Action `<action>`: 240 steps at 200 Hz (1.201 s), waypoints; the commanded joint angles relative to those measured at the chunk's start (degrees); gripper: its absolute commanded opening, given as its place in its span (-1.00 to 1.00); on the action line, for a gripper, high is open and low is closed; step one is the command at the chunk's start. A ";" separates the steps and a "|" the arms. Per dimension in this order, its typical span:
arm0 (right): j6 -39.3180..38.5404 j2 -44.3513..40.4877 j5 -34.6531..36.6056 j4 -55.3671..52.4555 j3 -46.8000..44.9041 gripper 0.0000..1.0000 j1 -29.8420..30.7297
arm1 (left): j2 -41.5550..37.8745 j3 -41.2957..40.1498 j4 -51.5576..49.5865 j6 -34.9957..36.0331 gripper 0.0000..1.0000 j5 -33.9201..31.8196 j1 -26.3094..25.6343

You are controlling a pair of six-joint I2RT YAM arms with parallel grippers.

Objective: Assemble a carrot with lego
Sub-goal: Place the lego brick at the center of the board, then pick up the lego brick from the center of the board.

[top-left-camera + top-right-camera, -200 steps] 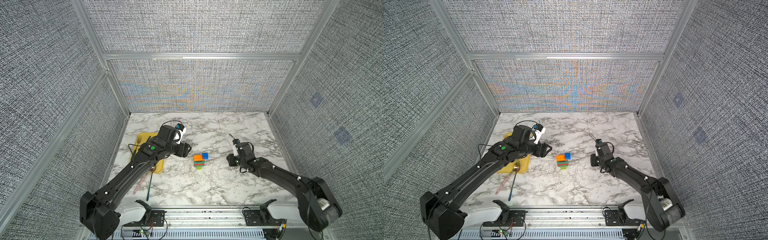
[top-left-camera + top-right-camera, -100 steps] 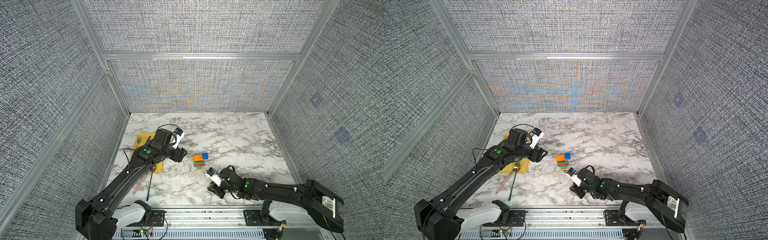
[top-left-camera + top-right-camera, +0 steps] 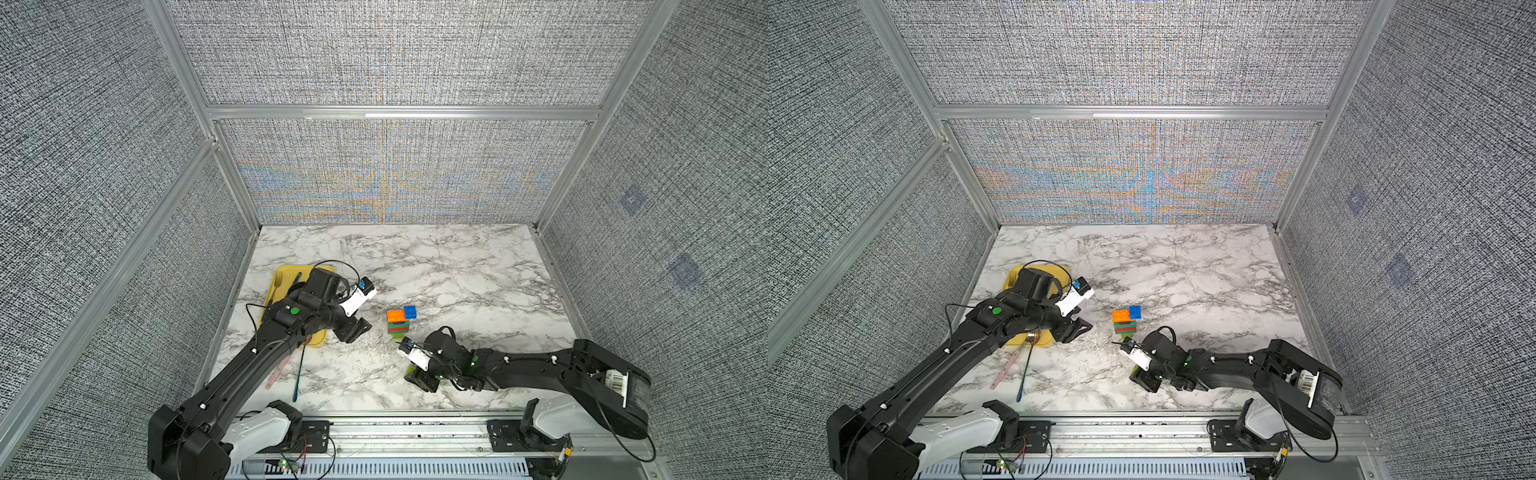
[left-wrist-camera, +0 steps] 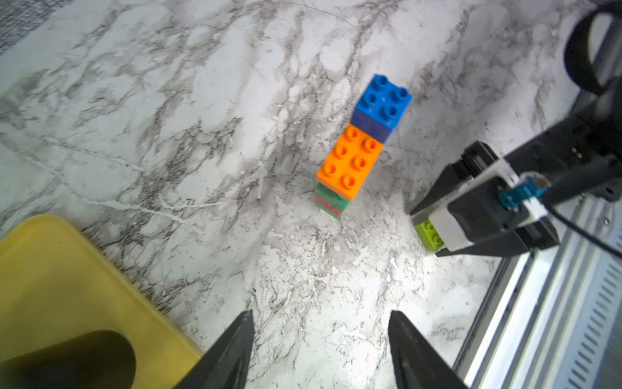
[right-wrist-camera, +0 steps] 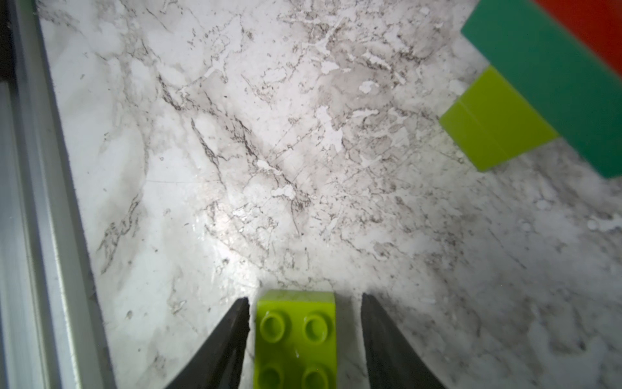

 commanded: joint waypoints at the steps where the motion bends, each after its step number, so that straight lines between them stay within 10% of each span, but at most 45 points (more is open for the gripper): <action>1: -0.39 -4.17 -4.88 0.59 -1.42 0.20 -1.73 | -0.28 -1.70 -0.54 9.76 0.29 8.79 -0.50; 38: 2.54 -18.78 -14.61 4.83 -6.46 0.24 -10.37 | 1.08 -5.32 -1.35 23.93 0.34 12.16 -11.35; 110: 10.91 -27.39 -17.99 6.93 -9.20 0.24 -31.21 | 14.52 -7.53 15.38 23.33 0.43 3.47 -22.71; 240: 10.07 -26.45 -21.11 6.87 -9.56 0.24 -32.83 | 32.91 -9.22 32.60 25.03 0.25 4.71 -25.13</action>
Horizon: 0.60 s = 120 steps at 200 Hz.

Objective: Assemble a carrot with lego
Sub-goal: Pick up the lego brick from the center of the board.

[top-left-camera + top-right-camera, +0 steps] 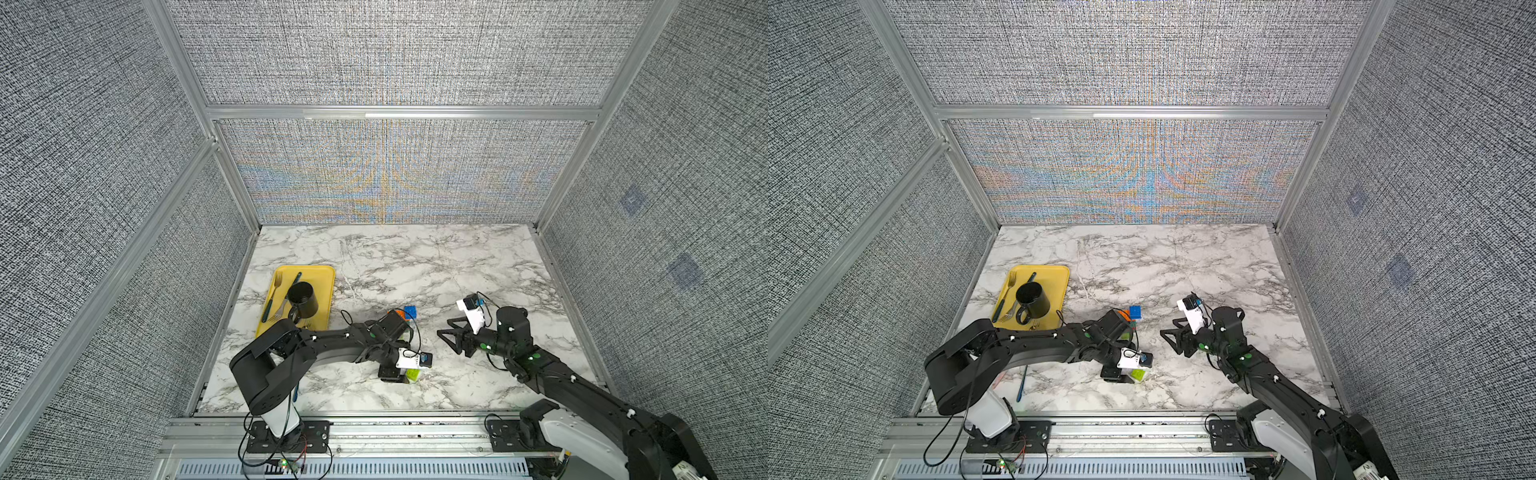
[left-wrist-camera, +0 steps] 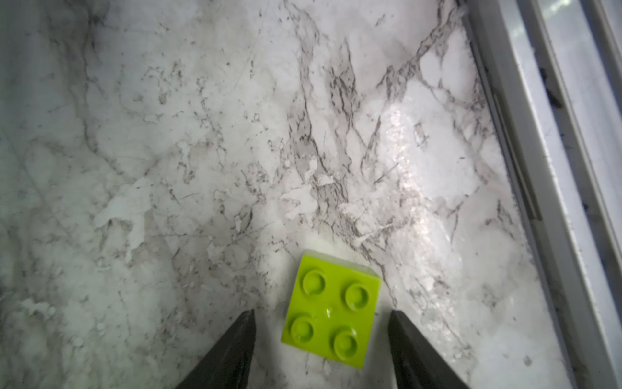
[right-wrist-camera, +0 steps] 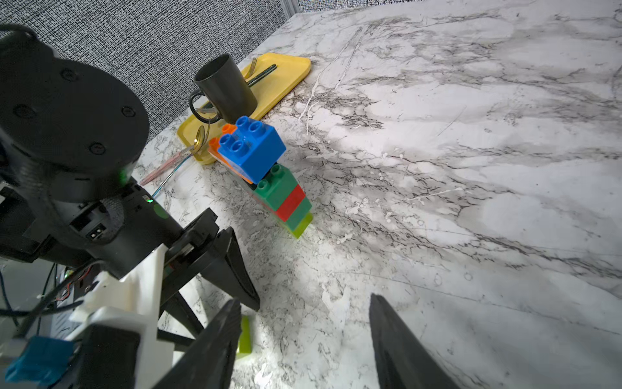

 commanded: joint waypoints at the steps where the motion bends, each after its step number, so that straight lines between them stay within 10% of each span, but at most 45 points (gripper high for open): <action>1: -0.14 0.09 -0.24 0.93 0.14 0.24 0.09 | 1.01 -0.80 2.35 0.70 0.24 2.36 -0.10; 120: -0.36 1.14 -0.63 1.01 -0.22 0.24 0.15 | 2.99 0.90 -3.71 2.17 0.02 2.01 -0.19</action>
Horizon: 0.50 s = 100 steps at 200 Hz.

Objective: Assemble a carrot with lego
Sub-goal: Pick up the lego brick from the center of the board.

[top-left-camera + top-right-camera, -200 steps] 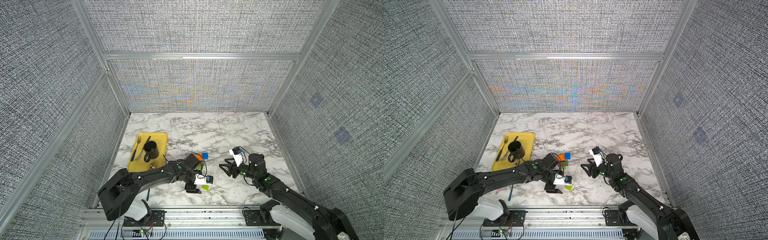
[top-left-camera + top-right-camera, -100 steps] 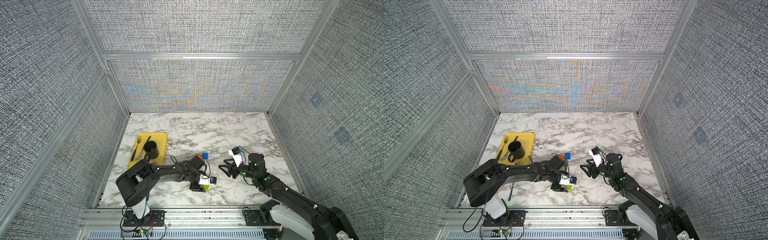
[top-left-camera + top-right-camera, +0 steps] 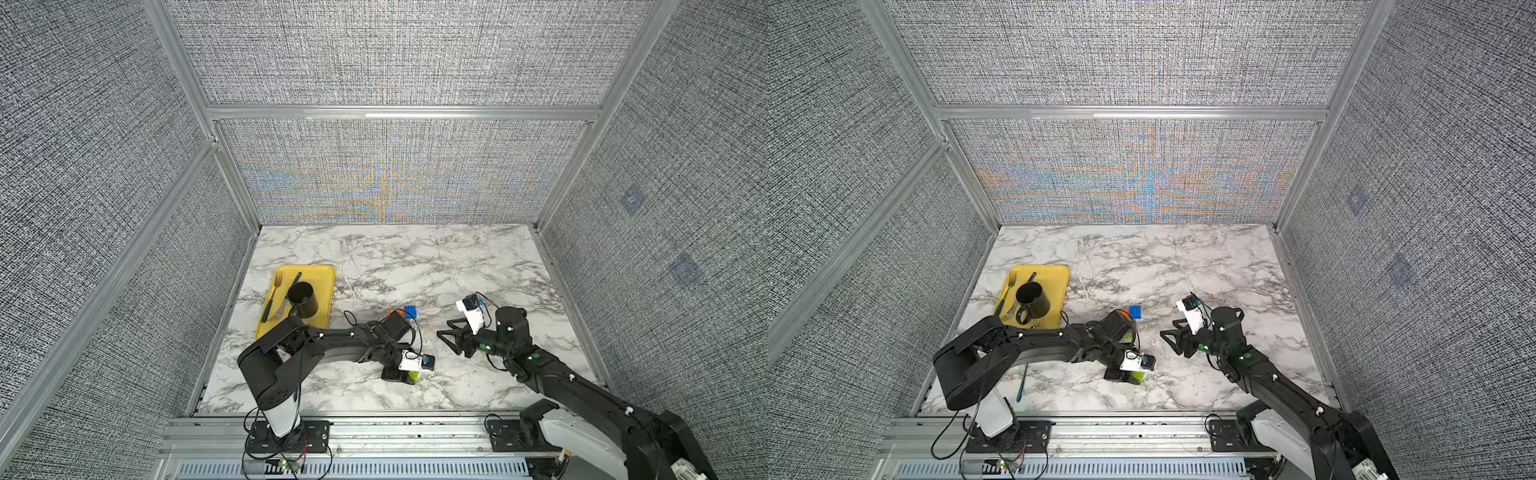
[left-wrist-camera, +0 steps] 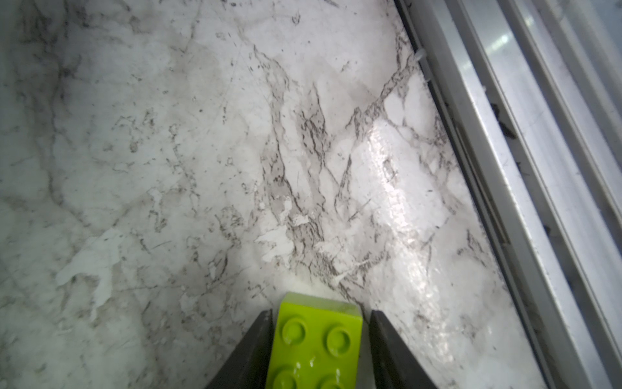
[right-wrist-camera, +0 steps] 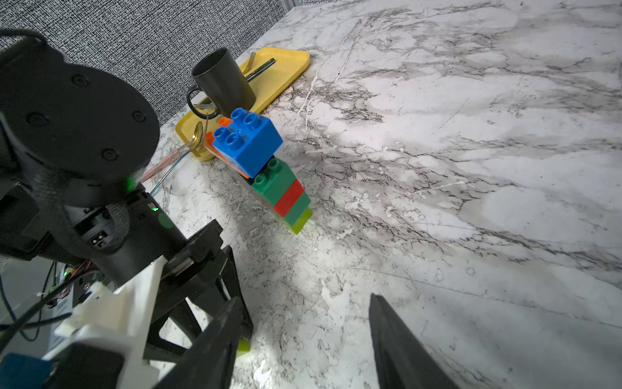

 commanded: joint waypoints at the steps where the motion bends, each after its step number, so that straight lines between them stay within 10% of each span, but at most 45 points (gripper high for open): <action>1: -0.34 0.22 -0.56 1.03 -0.08 0.24 0.11 | 0.58 -0.07 -4.43 0.92 0.02 -2.35 -0.04; 100: -0.34 0.57 -0.87 1.34 -0.39 0.24 0.11 | 0.06 -1.16 -4.95 2.03 -0.04 -1.84 0.14</action>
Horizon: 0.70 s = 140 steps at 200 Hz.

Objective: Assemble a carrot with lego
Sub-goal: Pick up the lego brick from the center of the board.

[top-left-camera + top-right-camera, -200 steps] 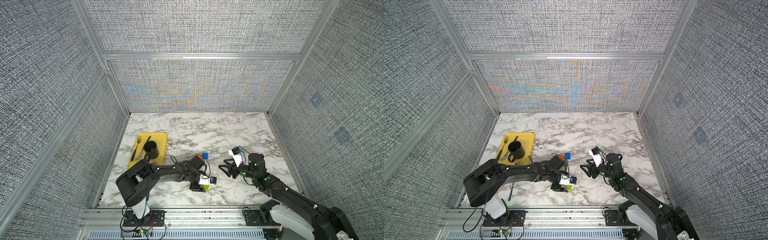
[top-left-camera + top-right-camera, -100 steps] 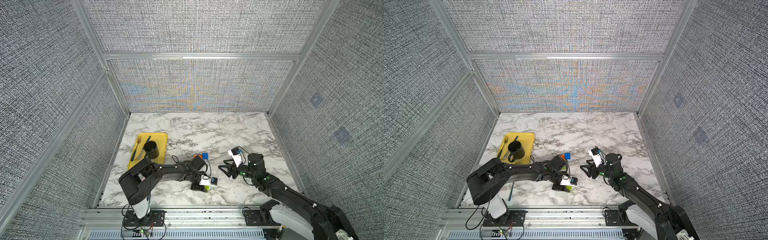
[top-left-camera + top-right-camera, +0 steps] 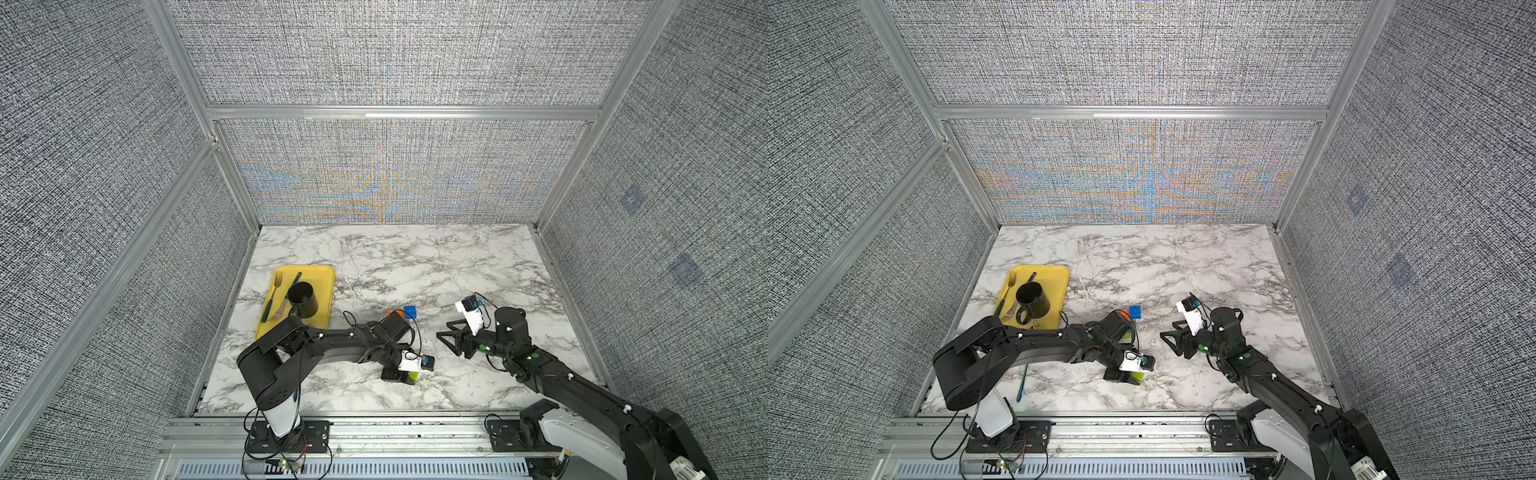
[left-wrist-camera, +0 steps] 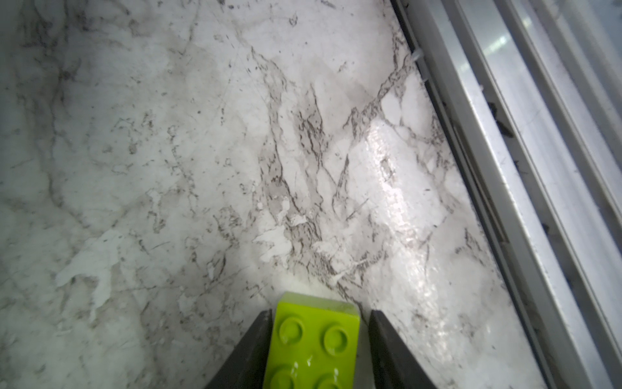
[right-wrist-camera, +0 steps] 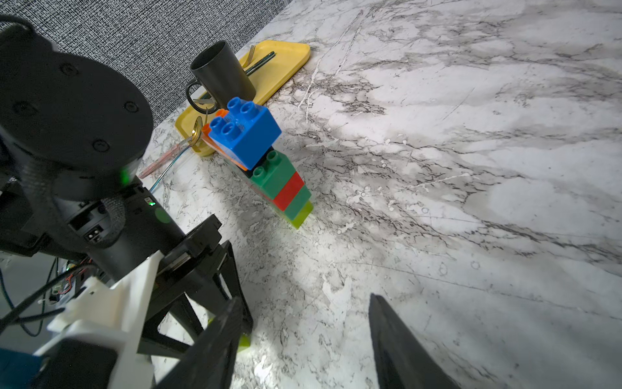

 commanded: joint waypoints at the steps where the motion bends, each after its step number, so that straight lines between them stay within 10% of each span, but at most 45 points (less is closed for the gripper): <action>1: -0.34 0.05 -0.41 1.35 -0.11 0.24 0.09 | 0.31 -0.45 -5.39 1.20 -0.05 -2.24 0.07; 140: -0.33 0.67 -0.75 1.43 -0.18 0.23 0.03 | 1.07 0.01 -6.87 1.46 -0.11 -2.49 1.06</action>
